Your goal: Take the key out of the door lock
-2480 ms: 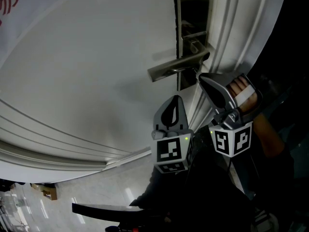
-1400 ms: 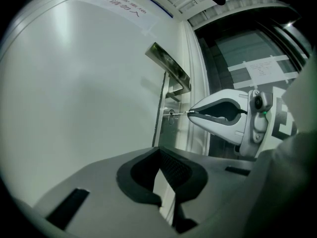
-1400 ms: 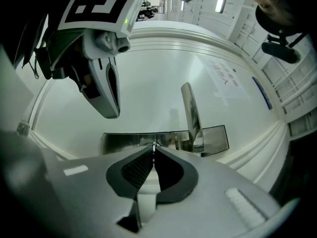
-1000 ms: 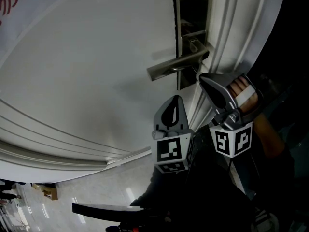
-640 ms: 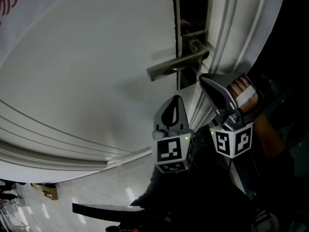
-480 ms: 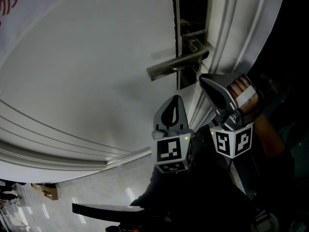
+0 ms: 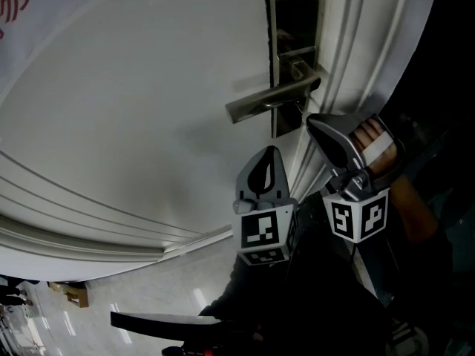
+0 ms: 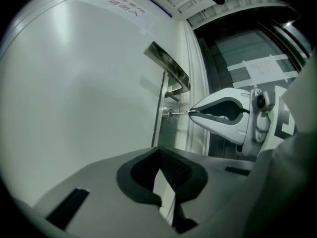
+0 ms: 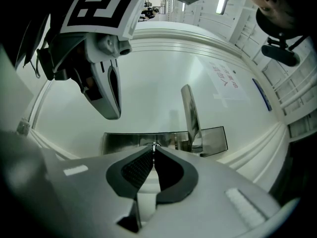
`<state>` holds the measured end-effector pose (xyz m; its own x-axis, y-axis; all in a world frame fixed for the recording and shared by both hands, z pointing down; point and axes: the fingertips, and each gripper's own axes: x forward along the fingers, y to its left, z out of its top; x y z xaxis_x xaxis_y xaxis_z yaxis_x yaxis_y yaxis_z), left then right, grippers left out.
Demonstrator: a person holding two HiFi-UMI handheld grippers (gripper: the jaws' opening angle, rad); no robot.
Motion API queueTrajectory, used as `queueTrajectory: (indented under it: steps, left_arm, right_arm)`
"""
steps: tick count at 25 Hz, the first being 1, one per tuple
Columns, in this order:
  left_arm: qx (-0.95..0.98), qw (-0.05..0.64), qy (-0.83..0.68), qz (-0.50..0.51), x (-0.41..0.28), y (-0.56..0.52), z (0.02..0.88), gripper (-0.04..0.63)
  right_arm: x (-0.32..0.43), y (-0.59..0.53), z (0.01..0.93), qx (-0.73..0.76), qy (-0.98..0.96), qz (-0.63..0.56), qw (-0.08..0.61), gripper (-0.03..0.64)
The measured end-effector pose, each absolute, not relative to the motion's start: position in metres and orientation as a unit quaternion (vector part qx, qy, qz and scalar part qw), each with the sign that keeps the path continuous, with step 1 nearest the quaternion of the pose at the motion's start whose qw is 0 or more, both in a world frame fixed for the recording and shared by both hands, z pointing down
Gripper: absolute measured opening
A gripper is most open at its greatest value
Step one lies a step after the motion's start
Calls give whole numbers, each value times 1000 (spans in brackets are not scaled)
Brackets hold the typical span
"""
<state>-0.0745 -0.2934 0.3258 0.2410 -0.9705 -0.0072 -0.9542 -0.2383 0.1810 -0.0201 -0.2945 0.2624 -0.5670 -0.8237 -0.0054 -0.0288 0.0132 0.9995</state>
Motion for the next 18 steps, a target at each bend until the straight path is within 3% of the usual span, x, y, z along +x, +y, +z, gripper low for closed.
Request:
queueTrajectory:
  steps: [18]
  left_arm:
    - [785,74,-613,-57,-74,-294,328,-2]
  right_arm:
    - [-19,-292,262,335,-634,-618,321,12]
